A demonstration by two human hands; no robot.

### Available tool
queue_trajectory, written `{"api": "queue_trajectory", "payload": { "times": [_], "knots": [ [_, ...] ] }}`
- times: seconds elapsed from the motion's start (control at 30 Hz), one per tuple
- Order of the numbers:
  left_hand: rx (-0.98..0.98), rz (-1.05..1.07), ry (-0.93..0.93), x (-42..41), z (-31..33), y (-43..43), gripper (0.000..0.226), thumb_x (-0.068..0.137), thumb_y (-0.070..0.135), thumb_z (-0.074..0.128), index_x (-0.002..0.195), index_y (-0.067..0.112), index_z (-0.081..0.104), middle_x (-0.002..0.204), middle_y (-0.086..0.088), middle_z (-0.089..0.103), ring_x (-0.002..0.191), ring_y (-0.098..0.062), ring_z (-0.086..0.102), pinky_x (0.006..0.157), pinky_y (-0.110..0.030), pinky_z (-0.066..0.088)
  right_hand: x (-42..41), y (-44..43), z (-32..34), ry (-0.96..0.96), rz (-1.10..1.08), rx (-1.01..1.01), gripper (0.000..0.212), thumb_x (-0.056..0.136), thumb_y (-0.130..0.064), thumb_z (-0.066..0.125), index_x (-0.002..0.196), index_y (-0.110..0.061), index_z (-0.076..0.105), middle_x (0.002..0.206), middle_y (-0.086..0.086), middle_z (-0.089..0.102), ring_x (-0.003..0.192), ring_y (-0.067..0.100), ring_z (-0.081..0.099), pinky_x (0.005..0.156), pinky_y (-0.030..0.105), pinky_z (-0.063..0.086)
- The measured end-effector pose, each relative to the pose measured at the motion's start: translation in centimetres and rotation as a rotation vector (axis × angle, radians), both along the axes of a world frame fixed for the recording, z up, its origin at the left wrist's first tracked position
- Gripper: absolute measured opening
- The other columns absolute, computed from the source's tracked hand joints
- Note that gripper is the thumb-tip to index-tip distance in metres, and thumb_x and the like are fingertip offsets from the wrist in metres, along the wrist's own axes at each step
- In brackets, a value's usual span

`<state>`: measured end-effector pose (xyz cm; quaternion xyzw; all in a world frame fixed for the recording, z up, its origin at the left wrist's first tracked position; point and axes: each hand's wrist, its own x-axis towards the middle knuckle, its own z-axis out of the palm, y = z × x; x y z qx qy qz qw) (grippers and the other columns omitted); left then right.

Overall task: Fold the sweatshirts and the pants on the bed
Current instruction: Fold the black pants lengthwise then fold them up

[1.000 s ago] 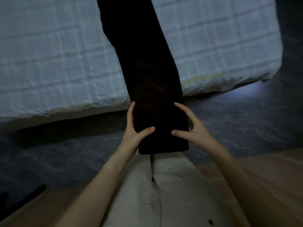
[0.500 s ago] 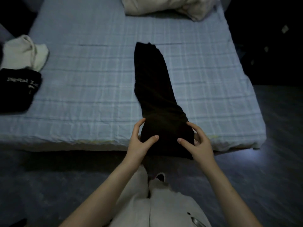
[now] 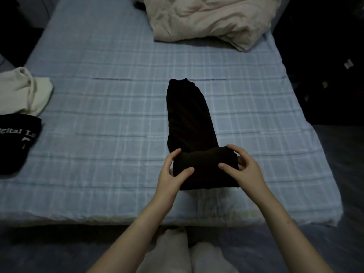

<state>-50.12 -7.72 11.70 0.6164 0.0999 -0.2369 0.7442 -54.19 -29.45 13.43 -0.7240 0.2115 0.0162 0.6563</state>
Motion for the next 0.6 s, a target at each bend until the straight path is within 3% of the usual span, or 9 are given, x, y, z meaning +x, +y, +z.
{"api": "queue_trajectory", "payload": {
  "times": [0.1, 0.3, 0.43, 0.53, 0.6],
  "knots": [
    [-0.010, -0.011, 0.099, 3.8, -2.5, -0.3, 0.053, 0.083, 0.014, 0.076, 0.127, 0.038, 0.057, 0.132, -0.009, 0.057, 0.117, -0.027, 0.062, 0.096, -0.048, 0.054, 4.4, -0.4, -2.0, 0.094, 0.011, -0.028, 0.049, 0.080, -0.022, 0.080, 0.122, -0.038, 0.063, 0.116, 0.003, 0.068, 0.106, 0.013, 0.067, 0.086, 0.029, 0.059],
    [-0.049, 0.002, 0.274, 11.0, -8.0, -2.0, 0.048, 0.086, 0.017, 0.072, 0.130, 0.030, 0.057, 0.131, -0.006, 0.055, 0.114, -0.024, 0.061, 0.095, -0.039, 0.055, 11.6, -1.7, -7.8, 0.278, -0.002, -0.021, 0.048, 0.082, -0.024, 0.078, 0.126, -0.032, 0.060, 0.104, 0.005, 0.070, 0.094, 0.016, 0.071, 0.070, 0.017, 0.055],
    [-0.043, 0.009, 0.336, 15.4, -12.0, -3.8, 0.038, 0.092, 0.020, 0.065, 0.128, 0.027, 0.056, 0.133, -0.004, 0.055, 0.112, -0.017, 0.061, 0.083, -0.029, 0.056, 16.0, -2.9, -13.1, 0.344, -0.043, 0.072, 0.048, 0.083, -0.025, 0.078, 0.128, -0.027, 0.062, 0.107, 0.012, 0.070, 0.097, 0.022, 0.070, 0.083, 0.029, 0.056],
    [-0.108, 0.061, 0.406, 18.0, -15.3, -5.1, 0.046, 0.100, 0.040, 0.050, 0.143, 0.027, 0.044, 0.140, -0.007, 0.052, 0.118, -0.023, 0.058, 0.096, -0.041, 0.052, 18.4, -3.3, -17.5, 0.345, -0.125, 0.134, 0.042, 0.093, -0.031, 0.064, 0.133, -0.024, 0.059, 0.127, 0.011, 0.064, 0.112, 0.022, 0.064, 0.102, 0.039, 0.050],
    [-0.092, 0.069, 0.391, 19.0, -17.1, -5.4, 0.053, 0.101, 0.055, 0.035, 0.151, 0.042, 0.025, 0.136, -0.014, 0.056, 0.115, -0.029, 0.062, 0.098, -0.044, 0.051, 19.2, -3.2, -20.0, 0.309, -0.207, 0.257, 0.043, 0.102, -0.035, 0.047, 0.144, -0.028, 0.046, 0.131, 0.008, 0.060, 0.118, 0.025, 0.060, 0.103, 0.044, 0.049]
  ]
}}
